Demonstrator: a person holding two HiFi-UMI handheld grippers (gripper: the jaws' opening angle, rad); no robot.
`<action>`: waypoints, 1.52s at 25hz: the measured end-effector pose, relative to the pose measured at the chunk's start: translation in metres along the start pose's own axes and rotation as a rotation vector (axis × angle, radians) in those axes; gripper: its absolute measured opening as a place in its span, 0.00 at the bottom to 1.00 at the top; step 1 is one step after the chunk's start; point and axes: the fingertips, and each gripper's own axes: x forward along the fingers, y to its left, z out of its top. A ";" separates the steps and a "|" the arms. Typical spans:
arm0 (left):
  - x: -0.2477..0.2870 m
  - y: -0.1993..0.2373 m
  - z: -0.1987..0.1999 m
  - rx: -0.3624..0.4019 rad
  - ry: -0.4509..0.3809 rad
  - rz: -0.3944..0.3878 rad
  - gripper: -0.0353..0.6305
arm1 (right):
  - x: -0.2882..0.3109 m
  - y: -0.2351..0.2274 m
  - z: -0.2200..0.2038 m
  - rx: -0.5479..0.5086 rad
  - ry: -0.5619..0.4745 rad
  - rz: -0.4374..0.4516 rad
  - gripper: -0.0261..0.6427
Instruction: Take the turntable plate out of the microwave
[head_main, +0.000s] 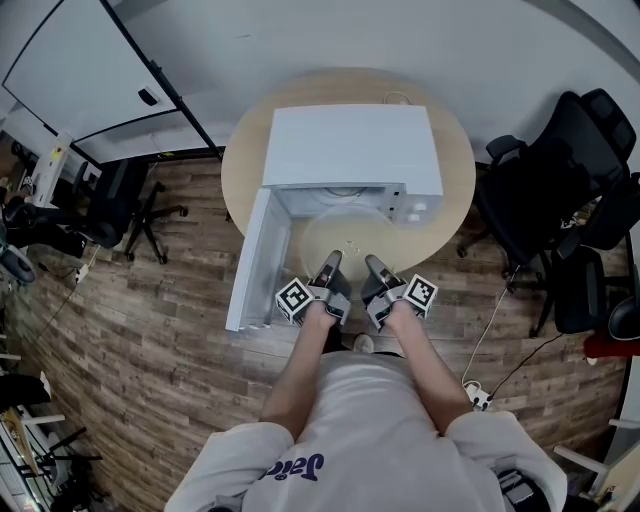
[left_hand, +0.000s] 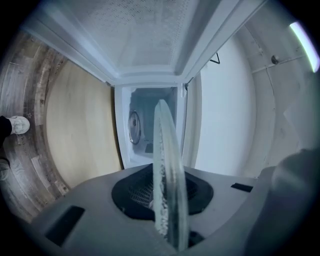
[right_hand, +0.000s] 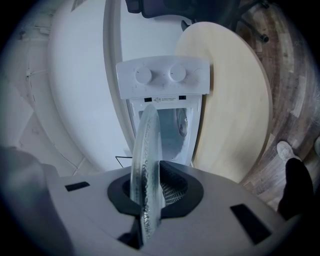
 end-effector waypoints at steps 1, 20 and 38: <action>0.001 -0.004 -0.001 0.003 0.001 -0.001 0.16 | -0.001 0.003 0.001 -0.002 -0.001 0.000 0.08; -0.006 -0.066 -0.006 -0.075 -0.049 -0.020 0.16 | -0.003 0.076 -0.006 0.002 0.042 -0.056 0.08; -0.008 -0.132 -0.003 -0.022 -0.041 0.001 0.16 | 0.000 0.134 -0.013 0.010 0.052 -0.007 0.08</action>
